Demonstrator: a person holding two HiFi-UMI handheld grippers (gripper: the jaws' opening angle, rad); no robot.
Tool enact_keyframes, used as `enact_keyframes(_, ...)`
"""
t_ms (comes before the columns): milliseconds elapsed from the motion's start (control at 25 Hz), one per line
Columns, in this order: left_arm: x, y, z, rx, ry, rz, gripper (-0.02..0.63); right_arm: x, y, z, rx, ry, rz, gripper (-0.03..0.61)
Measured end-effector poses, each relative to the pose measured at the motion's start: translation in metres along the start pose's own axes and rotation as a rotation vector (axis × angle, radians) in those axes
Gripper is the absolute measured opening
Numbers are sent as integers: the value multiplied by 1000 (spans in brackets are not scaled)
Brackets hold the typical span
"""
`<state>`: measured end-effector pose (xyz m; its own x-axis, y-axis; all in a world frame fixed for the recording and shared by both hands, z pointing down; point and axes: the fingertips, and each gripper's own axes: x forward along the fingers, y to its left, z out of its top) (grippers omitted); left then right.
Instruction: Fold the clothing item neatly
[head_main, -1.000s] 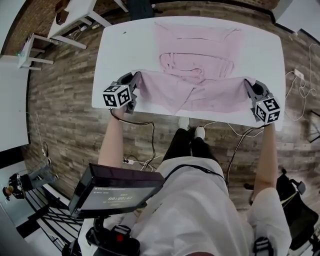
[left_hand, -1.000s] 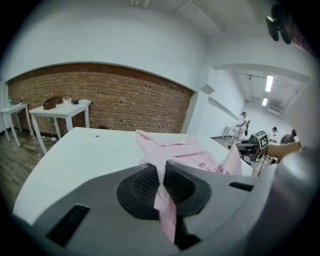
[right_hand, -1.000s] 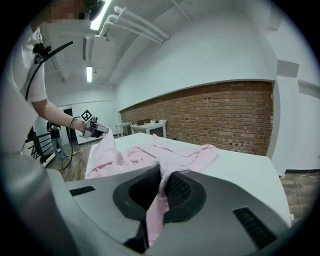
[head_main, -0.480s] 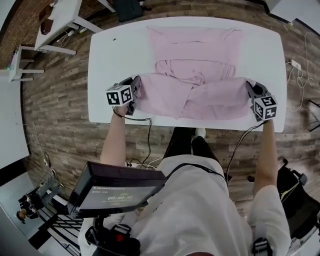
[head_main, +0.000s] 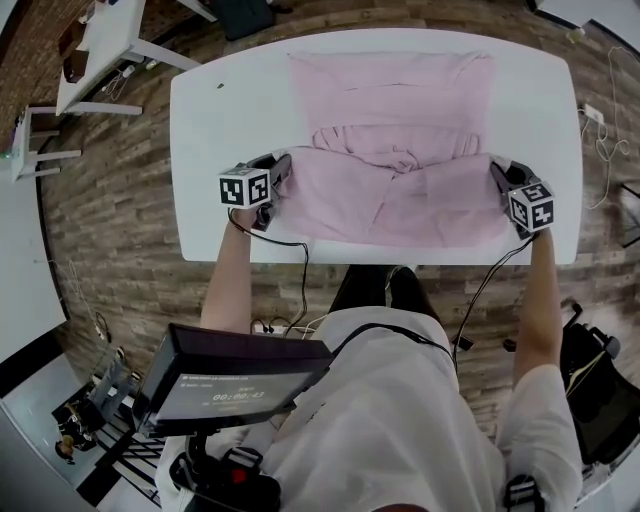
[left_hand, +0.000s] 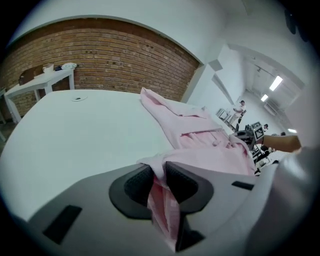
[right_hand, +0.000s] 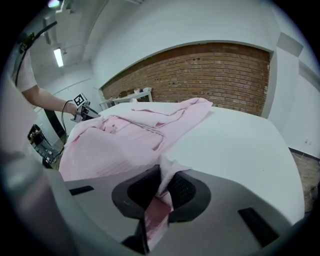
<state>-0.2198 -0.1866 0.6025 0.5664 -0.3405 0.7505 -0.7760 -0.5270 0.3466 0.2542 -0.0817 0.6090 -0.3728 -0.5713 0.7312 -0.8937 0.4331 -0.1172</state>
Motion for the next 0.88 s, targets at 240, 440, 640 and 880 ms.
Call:
enact_keyframes(240, -4, -1, -1, 41, 32, -72, 343, -6, 10, -2, 43, 37, 86, 236)
enact_keyframes(440, -16, 18, -8, 45, 59, -39, 403, -20, 1, -11, 69, 84, 64, 302)
enact_keyframes(640, -29, 19, 3, 50, -22, -27, 402, -38, -12, -7, 58, 66, -10, 307)
enact_keyframes(880, -48, -32, 21, 155, -97, -107, 321, -67, 22, 23, 45, -36, -43, 305)
